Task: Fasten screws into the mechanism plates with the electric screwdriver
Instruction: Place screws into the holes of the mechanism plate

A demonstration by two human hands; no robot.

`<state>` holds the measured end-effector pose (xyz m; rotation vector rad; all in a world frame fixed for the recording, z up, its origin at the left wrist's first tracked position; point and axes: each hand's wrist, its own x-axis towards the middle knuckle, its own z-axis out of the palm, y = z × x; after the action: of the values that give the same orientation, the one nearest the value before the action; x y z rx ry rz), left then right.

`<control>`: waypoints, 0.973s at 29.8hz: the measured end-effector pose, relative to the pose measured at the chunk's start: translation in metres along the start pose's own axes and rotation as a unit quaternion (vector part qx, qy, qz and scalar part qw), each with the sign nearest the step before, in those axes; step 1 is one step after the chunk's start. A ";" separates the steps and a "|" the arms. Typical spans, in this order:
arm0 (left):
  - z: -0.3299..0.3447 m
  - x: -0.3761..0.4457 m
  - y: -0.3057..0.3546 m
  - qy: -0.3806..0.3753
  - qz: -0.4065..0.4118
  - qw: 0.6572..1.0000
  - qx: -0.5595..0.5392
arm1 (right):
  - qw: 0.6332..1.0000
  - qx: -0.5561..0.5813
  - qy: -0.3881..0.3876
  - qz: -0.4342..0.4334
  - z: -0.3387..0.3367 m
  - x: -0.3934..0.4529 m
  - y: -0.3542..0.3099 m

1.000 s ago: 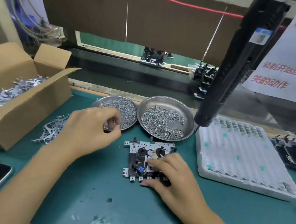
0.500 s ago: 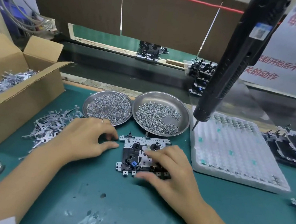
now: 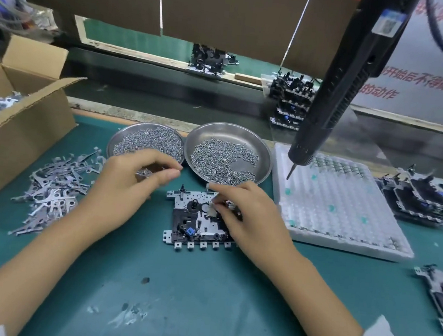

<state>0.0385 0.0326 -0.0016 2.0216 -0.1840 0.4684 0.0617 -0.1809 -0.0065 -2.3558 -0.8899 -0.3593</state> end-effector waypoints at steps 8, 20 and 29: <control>0.040 -0.019 0.013 0.094 -0.067 0.973 -0.198 | 0.982 -0.144 -0.126 0.004 -0.001 0.012 -0.008; 0.046 -0.021 0.016 0.135 -0.076 0.962 -0.224 | 0.998 0.061 0.000 0.032 0.000 0.006 -0.004; 0.053 -0.029 0.015 0.097 -0.016 0.984 -0.151 | 0.889 0.415 0.101 0.167 -0.012 0.000 -0.015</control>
<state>0.0205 -0.0229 -0.0225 1.6705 -0.0948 0.5776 0.0510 -0.1786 0.0096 -1.5827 -0.3941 -0.0489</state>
